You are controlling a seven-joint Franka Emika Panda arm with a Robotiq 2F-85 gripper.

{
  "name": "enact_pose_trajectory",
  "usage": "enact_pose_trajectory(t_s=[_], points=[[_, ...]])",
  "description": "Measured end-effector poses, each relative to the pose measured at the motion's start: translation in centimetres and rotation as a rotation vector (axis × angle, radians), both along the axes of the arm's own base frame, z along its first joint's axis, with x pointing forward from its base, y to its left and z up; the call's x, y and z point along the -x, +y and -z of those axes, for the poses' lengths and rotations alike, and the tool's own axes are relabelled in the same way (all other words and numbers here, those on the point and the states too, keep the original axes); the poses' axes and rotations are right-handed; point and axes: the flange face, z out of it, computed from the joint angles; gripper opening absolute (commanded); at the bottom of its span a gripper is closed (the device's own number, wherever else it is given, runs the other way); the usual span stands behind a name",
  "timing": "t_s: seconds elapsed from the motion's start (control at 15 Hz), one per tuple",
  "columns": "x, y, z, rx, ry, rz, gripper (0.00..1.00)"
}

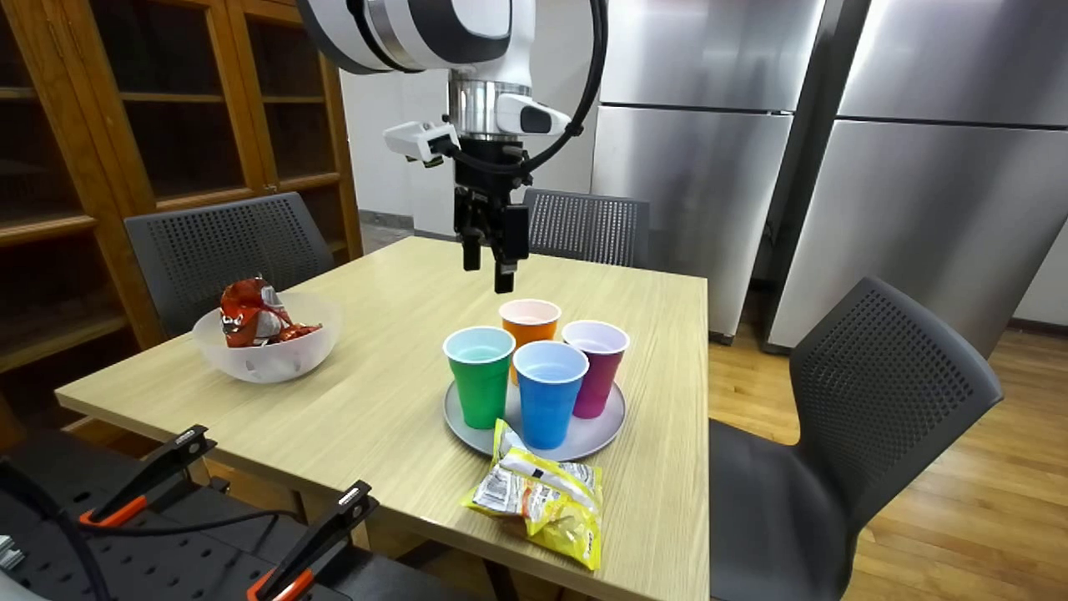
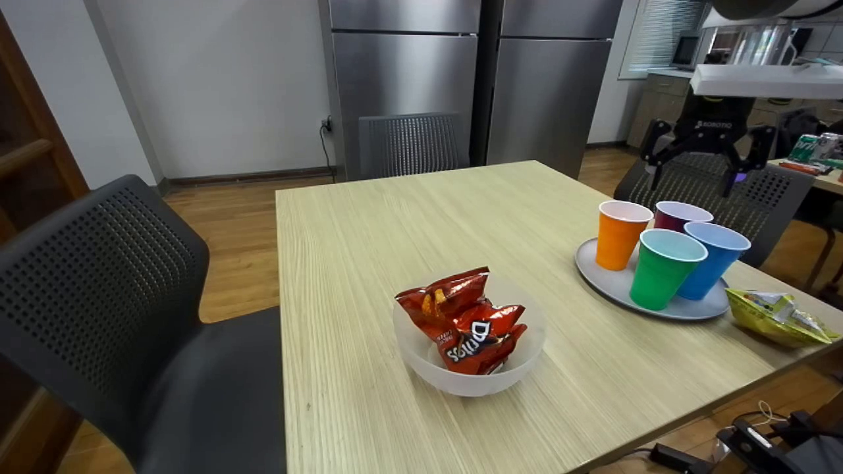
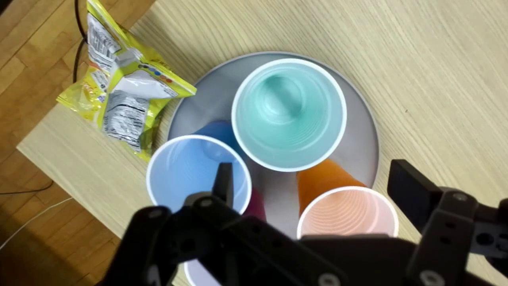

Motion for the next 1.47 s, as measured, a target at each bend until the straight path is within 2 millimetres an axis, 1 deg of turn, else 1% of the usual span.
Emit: enact_pose_trajectory(t_s=[0.2, 0.47, 1.0, 1.13, 1.47], points=[[2.0, -2.5, 0.2, -0.03, 0.003, 0.067, 1.0], [4.6, -5.5, 1.1, -0.06, 0.02, 0.164, 1.0], [9.7, -10.3, 3.3, -0.108, 0.061, 0.355, 1.0], [10.4, -11.0, 3.5, -0.119, 0.064, 0.388, 1.0], [10.3, -10.7, 3.6, -0.132, 0.059, 0.402, 1.0]])
